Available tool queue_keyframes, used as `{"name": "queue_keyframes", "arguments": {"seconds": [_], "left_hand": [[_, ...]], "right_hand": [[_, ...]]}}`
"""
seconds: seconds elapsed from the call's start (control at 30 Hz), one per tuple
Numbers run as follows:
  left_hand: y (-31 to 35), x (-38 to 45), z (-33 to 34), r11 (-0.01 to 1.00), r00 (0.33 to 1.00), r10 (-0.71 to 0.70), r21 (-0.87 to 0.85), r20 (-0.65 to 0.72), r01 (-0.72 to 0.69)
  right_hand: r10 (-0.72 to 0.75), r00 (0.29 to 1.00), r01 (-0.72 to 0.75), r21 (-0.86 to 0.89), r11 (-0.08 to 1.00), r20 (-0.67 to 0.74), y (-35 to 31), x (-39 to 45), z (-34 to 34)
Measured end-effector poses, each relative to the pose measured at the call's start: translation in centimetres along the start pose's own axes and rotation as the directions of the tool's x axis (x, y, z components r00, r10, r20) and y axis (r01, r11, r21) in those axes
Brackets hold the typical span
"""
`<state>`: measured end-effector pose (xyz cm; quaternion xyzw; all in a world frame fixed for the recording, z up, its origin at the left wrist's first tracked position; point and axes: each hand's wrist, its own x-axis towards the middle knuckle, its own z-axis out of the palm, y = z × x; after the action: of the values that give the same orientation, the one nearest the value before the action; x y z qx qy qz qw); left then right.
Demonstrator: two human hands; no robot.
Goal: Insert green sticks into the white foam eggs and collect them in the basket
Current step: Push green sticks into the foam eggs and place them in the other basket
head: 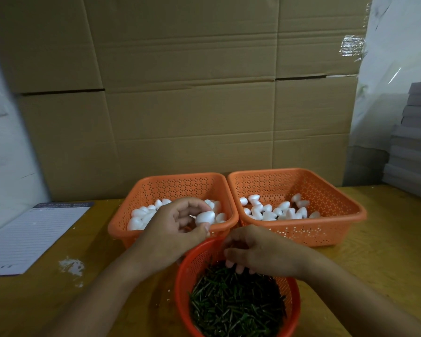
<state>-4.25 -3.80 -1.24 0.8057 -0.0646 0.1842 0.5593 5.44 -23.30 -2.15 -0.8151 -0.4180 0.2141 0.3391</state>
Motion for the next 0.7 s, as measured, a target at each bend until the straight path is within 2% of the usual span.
{"name": "queue_keyframes", "arguments": {"seconds": [0.43,0.7], "left_hand": [[-0.58,0.19,0.13,0.997,0.999,0.023,-0.072,0.031,-0.021],[0.26,0.27,0.58,0.988,0.999,-0.017,-0.156,-0.049,0.009]], "right_hand": [[-0.002,1.000,0.002,-0.007,1.000,-0.009,-0.18,0.05,0.09],[0.003,1.000,-0.003,-0.026,1.000,-0.009,-0.20,0.00,0.09]]}}
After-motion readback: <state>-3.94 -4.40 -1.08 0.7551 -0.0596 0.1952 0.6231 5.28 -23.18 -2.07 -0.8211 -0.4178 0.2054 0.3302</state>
